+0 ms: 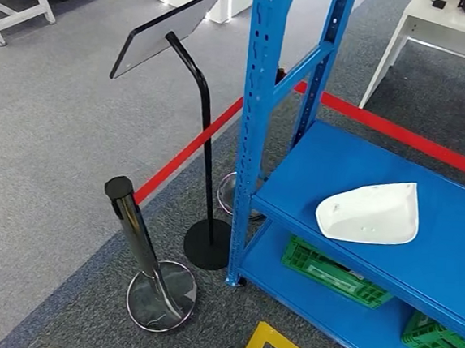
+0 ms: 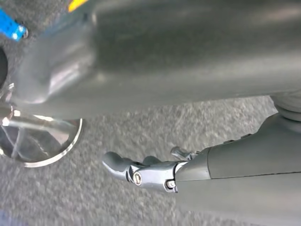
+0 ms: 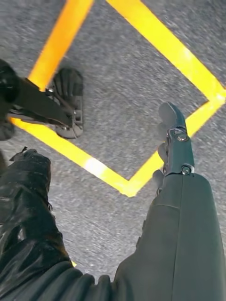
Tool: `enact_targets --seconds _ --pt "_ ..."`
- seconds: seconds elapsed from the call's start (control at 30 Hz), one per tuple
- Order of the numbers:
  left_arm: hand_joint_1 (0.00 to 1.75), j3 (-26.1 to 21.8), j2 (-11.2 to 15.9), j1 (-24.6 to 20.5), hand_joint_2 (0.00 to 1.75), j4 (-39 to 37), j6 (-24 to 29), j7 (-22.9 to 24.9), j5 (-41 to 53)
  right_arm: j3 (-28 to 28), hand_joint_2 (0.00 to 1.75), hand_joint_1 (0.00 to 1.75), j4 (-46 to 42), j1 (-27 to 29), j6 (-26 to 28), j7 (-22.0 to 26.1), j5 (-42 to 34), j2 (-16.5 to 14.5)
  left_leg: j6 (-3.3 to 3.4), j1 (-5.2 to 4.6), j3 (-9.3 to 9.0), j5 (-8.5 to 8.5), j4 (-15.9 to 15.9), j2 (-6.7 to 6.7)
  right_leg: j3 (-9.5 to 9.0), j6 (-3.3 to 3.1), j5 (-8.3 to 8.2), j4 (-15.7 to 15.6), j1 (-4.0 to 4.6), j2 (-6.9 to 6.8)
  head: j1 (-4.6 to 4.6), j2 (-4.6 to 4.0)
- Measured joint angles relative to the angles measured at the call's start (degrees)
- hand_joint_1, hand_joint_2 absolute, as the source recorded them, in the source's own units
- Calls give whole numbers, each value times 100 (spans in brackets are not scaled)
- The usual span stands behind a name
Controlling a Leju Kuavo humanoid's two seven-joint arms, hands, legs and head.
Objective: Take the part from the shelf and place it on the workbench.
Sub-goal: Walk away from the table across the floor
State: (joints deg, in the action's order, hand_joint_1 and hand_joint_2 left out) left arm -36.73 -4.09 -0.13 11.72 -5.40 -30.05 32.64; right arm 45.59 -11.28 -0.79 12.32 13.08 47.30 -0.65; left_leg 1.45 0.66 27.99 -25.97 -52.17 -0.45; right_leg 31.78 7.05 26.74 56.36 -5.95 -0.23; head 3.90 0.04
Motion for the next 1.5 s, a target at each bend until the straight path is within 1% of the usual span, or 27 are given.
enact_targets --seconds 0.07,0.1,0.13,0.17,0.2,0.27,0.3,0.33,0.43,0.5,0.6,0.63,0.67,0.7,0.77,0.83,0.93,1.0,1.1,1.13,1.17,1.2,1.27,1.33,1.37,1.47,1.5 --pt "0 -5 -2 1 0 0 2 1 2 4 175 0 0 -1 7 4 -1 -3 109 -35 47 83 30 19 388 -114 484 846 113 5 -75 0" --pt "0 -8 -4 5 0 -1 2 2 3 6 175 0 0 7 10 4 -2 1 131 -66 84 99 14 25 559 -154 665 1245 175 9 -101 0" --pt "0 -9 -11 11 0 -1 1 2 4 8 175 0 0 17 14 4 -3 7 144 -96 121 108 -10 26 637 -193 740 1467 231 11 -105 0" --pt "0 -10 -20 19 0 -2 -1 3 7 9 175 0 0 26 18 4 -5 12 146 -120 152 119 -39 24 581 -238 699 1436 284 13 -108 0" --pt "0 -10 -28 28 0 -2 -2 3 11 9 175 0 0 32 21 4 -7 15 138 -133 174 126 -72 21 398 -284 565 1166 329 13 -111 0" --pt "0 -10 -38 31 0 -2 -2 3 18 9 175 0 0 24 22 5 -8 16 88 -157 222 112 -176 16 -104 -350 287 346 386 18 -127 0" --pt "0 -10 -36 28 0 -2 -2 3 19 8 175 0 0 16 21 7 -7 15 66 -167 245 81 -232 11 -262 -377 219 68 399 20 -125 0" --pt "0 -10 -31 23 0 -2 -1 2 19 8 131 0 0 11 21 7 -7 15 45 -177 265 50 -276 7 -334 -401 205 -66 412 23 -121 0" --pt "0 -10 -27 23 0 -2 -1 2 23 9 0 0 0 14 22 7 -8 10 7 -159 281 -8 -345 0 -323 -488 189 -77 419 12 -108 0" --pt "0 -10 -30 22 0 -2 0 2 28 11 0 0 -2 11 35 6 -9 8 -50 -126 393 -244 -655 9 -309 -532 159 -85 405 -6 -79 0" --pt "0 -12 -29 21 0 -2 2 2 36 17 0 0 -4 18 72 7 -9 9 -120 -80 869 -890 -1832 18 -264 -548 140 -84 429 -30 -40 0" --pt "0 -12 -31 29 0 -2 2 2 38 21 0 0 -4 25 77 7 -9 9 -114 -78 960 -977 -2087 18 -253 -547 136 -83 437 -37 -38 0" --pt "0 -12 -34 38 0 -2 2 2 40 25 0 0 -4 32 79 8 -9 8 -94 -82 949 -947 -2123 18 -250 -544 134 -82 444 -43 -36 0" --pt "0 -12 -35 45 0 -2 3 2 42 29 0 0 -4 35 79 8 -9 5 -60 -97 816 -801 -1901 18 -257 -541 132 -82 448 -48 -37 0" --pt "0 -12 -22 43 0 -2 9 2 42 39 0 0 -4 29 78 15 -6 -10 50 -168 337 -389 -1006 31 -288 -531 129 -87 443 -63 -39 0" --pt "0 -12 4 25 0 -2 21 2 43 48 0 0 -4 13 77 26 1 -35 143 -245 15 -187 -355 65 -313 -491 125 -95 428 -75 -37 0" --pt "0 -14 37 13 0 -2 38 4 44 60 0 0 -4 -10 74 43 9 -59 221 -286 -54 -137 -158 72 -334 -390 105 -125 394 -97 -31 0" --pt "0 -14 37 13 0 -2 41 4 46 65 0 0 -4 -19 70 56 14 -64 276 -264 -102 -44 -23 59 -246 -368 260 91 404 -62 -44 -1" --pt "0 -14 10 9 0 -2 40 5 57 73 0 0 -4 -14 63 69 10 -66 305 -257 -84 17 18 62 268 -365 848 1161 441 10 -97 0" --pt "0 -14 1 14 0 -2 39 6 66 81 0 0 -4 -3 61 70 5 -66 302 -261 -78 20 16 62 403 -354 949 1448 447 14 -111 0" --pt "0 -14 -7 17 0 -2 39 7 74 90 0 0 -4 6 60 72 -2 -64 299 -264 -75 23 13 61 441 -344 934 1538 452 16 -118 0" --pt "0 -14 -13 20 0 -2 40 9 82 99 0 0 -4 11 60 72 -8 -61 293 -262 -74 26 5 59 352 -338 808 1372 455 15 -126 0" --pt "0 -14 -22 18 0 -2 42 13 94 110 0 0 -4 6 60 72 -15 -54 258 -257 -77 17 -45 57 -108 -332 453 522 450 8 -135 0" --pt "0 -15 -20 7 0 -2 46 14 97 112 0 0 -5 -16 59 74 -18 -51 186 -269 -77 -73 -120 49 -472 -380 294 -112 452 6 -134 0" --pt "0 -16 -17 -4 0 -2 51 14 98 112 0 0 -7 -27 59 76 -18 -51 149 -276 -80 -120 -146 45 -534 -420 296 -208 460 4 -124 0" --pt "0 -15 -26 -21 0 -2 58 14 103 114 0 0 -10 -43 60 82 -16 -64 69 -265 -85 -223 -229 42 -545 -542 237 -213 453 -12 -98 0" --pt "0 -15 -31 -19 0 -2 60 15 104 115 0 0 -11 -48 61 82 -16 -68 29 -247 -46 -360 -382 42 -546 -572 191 -222 441 -22 -89 0"
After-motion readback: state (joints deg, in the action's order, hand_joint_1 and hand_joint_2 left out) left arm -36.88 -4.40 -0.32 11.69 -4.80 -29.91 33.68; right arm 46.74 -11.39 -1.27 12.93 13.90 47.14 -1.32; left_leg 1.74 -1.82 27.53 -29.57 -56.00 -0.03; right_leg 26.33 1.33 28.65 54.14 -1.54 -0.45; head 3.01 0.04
